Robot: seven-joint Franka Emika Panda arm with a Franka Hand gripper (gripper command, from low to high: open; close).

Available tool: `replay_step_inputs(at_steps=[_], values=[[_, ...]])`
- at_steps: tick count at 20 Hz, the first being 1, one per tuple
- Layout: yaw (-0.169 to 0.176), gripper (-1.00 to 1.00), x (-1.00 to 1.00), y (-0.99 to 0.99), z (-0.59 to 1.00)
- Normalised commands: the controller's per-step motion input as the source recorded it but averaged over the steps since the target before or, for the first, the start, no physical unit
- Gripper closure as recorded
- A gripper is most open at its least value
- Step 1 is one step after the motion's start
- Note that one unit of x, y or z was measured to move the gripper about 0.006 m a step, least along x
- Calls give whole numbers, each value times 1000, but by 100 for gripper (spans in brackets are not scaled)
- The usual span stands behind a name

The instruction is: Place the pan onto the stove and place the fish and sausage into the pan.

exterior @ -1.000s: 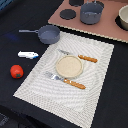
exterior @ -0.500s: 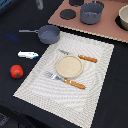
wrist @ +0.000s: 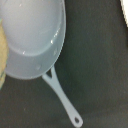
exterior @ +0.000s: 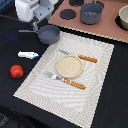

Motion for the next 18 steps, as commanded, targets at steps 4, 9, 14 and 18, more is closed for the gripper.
replay_step_inputs(at_steps=[4,9,14,18], values=[[-18,-100,-220,99,-457],[-16,-100,-219,26,-456],[-1,-100,-190,199,-429],[0,-100,-166,289,-406]])
